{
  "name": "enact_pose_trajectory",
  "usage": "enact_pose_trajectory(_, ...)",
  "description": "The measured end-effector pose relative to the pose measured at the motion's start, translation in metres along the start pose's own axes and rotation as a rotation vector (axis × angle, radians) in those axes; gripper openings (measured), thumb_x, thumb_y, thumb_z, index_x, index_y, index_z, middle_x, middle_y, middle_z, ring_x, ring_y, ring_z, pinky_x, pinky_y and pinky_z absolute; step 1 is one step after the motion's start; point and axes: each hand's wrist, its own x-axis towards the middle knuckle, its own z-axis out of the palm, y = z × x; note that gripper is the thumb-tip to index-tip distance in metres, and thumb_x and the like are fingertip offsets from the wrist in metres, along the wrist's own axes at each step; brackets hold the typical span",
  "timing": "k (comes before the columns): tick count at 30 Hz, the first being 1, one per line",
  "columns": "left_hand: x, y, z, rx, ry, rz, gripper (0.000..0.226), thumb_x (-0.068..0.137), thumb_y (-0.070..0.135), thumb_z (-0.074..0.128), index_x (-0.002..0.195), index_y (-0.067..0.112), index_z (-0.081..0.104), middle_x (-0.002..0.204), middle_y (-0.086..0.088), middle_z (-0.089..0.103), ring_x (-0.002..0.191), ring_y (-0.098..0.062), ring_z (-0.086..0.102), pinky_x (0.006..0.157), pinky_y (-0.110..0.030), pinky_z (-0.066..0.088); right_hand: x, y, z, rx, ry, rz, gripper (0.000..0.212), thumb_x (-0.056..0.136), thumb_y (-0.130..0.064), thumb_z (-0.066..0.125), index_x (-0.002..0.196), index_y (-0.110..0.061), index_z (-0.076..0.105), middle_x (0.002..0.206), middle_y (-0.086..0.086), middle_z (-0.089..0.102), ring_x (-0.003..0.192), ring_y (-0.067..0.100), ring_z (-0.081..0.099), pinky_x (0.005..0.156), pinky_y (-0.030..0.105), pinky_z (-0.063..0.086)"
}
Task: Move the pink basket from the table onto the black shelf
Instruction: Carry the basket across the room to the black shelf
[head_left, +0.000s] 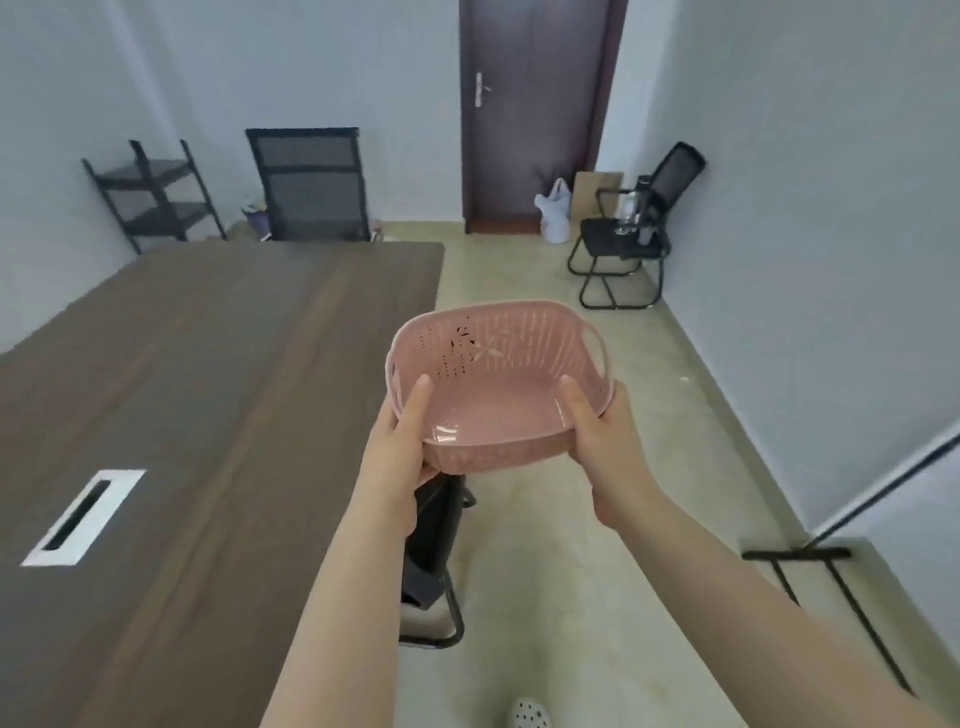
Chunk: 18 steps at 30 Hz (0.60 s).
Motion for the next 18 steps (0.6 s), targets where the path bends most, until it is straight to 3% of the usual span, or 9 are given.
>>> enact_pose_trajectory(5, 0.019, -0.003, 0.071, 0.076, -0.147, -0.029, 0.057, 0.088, 0.059, 0.053, 0.142, 0.046, 0.042, 0.127, 0.013, 0.060, 0.112, -0.014, 0.060, 0.092, -0.041, 0.052, 0.019, 0.000, -0.060, 0.058, 0.142, 0.054, 0.050, 0.089, -0.052, 0.060, 0.129, -0.025, 0.047, 0.128, -0.004, 0.062, 0.117, 0.019, 0.061, 0.097, 0.040, 0.049)
enact_pose_trajectory(9, 0.042, -0.006, 0.105, 0.129, -0.161, -0.073, 0.062, 0.085, 0.059, 0.057, 0.143, 0.043, 0.042, 0.130, 0.009, 0.061, 0.109, -0.014, 0.060, 0.096, -0.041, 0.049, 0.044, 0.003, -0.082, 0.054, 0.177, 0.052, 0.066, 0.077, -0.065, 0.061, 0.131, -0.027, 0.052, 0.127, -0.002, 0.067, 0.118, 0.021, 0.064, 0.102, 0.047, 0.049)
enact_pose_trajectory(13, 0.070, -0.006, 0.143, 0.137, -0.153, -0.059, 0.058, 0.089, 0.054, 0.055, 0.143, 0.041, 0.040, 0.125, 0.008, 0.061, 0.100, -0.007, 0.059, 0.093, -0.040, 0.050, 0.086, 0.003, -0.104, 0.058, 0.152, 0.054, 0.068, 0.075, -0.067, 0.060, 0.130, -0.029, 0.054, 0.126, -0.002, 0.069, 0.116, 0.020, 0.065, 0.100, 0.047, 0.051)
enact_pose_trajectory(18, 0.108, -0.005, 0.192, 0.151, -0.204, -0.068, 0.064, 0.085, 0.051, 0.064, 0.144, 0.043, 0.039, 0.128, 0.010, 0.062, 0.110, -0.012, 0.061, 0.100, -0.046, 0.047, 0.150, -0.006, -0.145, 0.064, 0.096, 0.053, 0.061, 0.084, -0.059, 0.059, 0.134, -0.026, 0.048, 0.129, -0.005, 0.064, 0.119, 0.018, 0.061, 0.097, 0.041, 0.049)
